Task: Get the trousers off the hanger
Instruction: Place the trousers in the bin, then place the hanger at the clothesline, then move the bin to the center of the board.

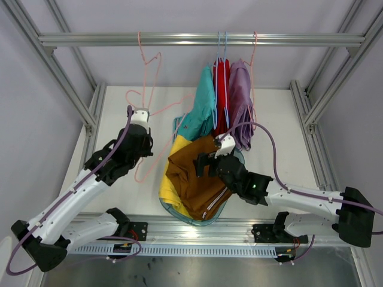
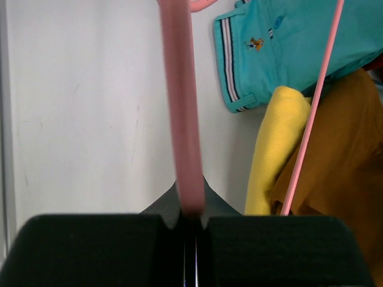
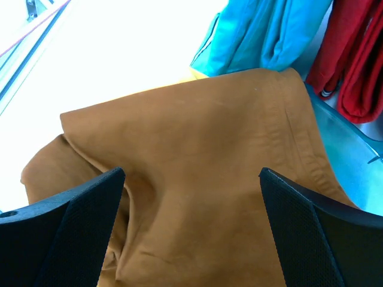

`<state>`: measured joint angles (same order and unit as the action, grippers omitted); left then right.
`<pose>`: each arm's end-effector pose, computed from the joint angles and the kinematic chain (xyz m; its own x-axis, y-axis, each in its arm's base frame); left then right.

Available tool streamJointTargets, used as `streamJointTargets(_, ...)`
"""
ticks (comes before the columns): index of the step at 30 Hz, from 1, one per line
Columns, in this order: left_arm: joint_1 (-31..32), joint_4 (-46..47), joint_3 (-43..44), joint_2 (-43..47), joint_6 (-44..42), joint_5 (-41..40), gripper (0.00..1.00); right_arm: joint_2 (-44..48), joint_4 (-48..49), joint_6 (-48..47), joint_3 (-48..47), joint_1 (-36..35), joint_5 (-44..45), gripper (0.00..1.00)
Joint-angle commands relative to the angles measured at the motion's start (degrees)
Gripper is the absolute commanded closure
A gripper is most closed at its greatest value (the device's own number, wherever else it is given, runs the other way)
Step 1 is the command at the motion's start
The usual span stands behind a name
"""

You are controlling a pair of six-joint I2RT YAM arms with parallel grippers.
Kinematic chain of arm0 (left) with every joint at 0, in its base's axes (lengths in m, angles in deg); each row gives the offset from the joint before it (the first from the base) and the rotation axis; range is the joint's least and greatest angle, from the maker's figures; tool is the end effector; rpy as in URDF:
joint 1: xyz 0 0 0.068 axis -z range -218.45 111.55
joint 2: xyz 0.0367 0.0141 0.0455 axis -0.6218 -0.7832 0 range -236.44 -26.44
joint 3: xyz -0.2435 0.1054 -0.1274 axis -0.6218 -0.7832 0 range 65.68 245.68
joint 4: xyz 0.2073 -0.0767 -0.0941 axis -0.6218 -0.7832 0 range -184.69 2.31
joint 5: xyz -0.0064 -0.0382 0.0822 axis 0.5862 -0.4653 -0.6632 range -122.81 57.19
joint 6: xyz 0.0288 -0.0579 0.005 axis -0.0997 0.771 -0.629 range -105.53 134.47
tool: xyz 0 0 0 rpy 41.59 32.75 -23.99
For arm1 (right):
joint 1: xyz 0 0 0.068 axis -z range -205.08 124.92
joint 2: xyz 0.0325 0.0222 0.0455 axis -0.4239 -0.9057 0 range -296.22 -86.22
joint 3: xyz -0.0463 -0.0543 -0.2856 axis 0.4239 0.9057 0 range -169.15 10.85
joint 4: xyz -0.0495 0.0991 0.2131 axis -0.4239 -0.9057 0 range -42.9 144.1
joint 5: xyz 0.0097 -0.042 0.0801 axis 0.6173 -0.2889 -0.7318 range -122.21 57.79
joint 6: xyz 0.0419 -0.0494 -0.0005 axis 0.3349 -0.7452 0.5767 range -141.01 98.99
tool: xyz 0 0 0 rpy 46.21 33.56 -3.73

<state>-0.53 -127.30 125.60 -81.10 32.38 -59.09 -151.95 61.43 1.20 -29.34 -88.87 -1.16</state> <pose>0.1469 -0.0861 0.3597 -0.5043 0.0432 -0.8624 0.1129 0.9935 -0.0163 0.1296 0.2039 0.2961 -0.3366 0.0496 -0.9403 -0.4590 0.8633 0.2099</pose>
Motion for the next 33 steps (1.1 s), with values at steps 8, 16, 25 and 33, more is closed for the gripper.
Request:
streamJointTargets(8, -0.73, -6.26, -1.91, 5.95, 5.46, -5.97, 1.00, 2.45, 9.01, 0.55, 8.97, 2.35, -3.27, 0.00)
streamJointTargets(16, -3.81, -9.16, -0.78, 8.60, 4.59, -7.20, 1.00, 5.09, 17.26, 0.90, 17.15, 4.46, -7.23, 0.01)
streamJointTargets(25, -3.81, -11.09, 6.08, 7.46, -0.68, -13.35, 0.99, 1.14, 22.37, 0.98, 20.23, 5.61, -9.60, 0.00)
streamJointTargets(33, -5.30, -10.75, 8.98, 3.15, -4.72, -22.85, 1.00, -2.72, 26.50, 0.90, 21.38, 8.24, -13.29, 0.01)
